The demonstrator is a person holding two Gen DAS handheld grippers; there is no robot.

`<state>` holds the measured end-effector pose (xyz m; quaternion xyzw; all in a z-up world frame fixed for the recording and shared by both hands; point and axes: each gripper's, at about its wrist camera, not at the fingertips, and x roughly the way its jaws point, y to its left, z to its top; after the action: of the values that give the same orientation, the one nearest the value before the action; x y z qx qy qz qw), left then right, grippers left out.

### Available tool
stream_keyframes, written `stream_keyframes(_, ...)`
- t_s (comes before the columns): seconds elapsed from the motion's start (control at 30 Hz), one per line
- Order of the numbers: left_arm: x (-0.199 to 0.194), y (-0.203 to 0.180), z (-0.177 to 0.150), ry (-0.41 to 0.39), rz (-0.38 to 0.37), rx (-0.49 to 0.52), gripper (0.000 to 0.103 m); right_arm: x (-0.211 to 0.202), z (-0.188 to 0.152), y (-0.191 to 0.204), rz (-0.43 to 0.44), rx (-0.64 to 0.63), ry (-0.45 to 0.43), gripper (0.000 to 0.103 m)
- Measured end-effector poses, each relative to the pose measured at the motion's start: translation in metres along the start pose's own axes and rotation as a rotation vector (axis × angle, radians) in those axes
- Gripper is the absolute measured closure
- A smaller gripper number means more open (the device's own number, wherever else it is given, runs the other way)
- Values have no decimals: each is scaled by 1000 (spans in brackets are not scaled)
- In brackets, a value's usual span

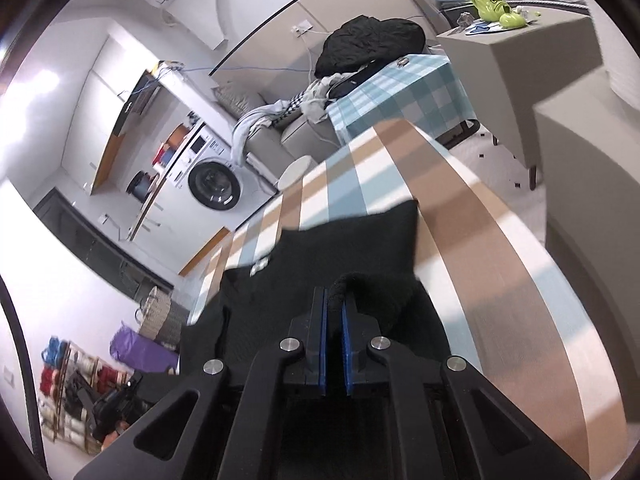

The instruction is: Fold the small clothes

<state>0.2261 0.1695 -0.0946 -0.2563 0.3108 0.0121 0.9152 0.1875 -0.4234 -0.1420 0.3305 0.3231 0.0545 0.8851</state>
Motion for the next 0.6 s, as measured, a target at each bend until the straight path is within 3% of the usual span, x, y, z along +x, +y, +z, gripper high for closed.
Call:
stream_keyframes(0.1, 32, -6, 24, 16, 12, -9, 97, 28, 28, 3, 6, 43, -5, 97)
stream_keyframes(0.17, 52, -2, 38, 6, 19, -49, 93, 47, 44, -1, -25, 87, 8, 91)
stream_keyframes(0.23, 69, 4, 46, 47, 67, -72, 67, 65, 59, -10, -54, 116, 4, 70)
stream_keyframes(0.27, 74, 8, 48, 59, 66, -86, 63, 71, 64, -15, -89, 128, 1, 66)
stream_keyframes(0.43, 75, 15, 38, 87, 84, -46, 59, 61, 67, -25, -160, 65, -20, 64)
stream_keyframes(0.6, 71, 1, 16, 127, 86, 47, 56, 57, 48, -13, -181, -83, 62, 62)
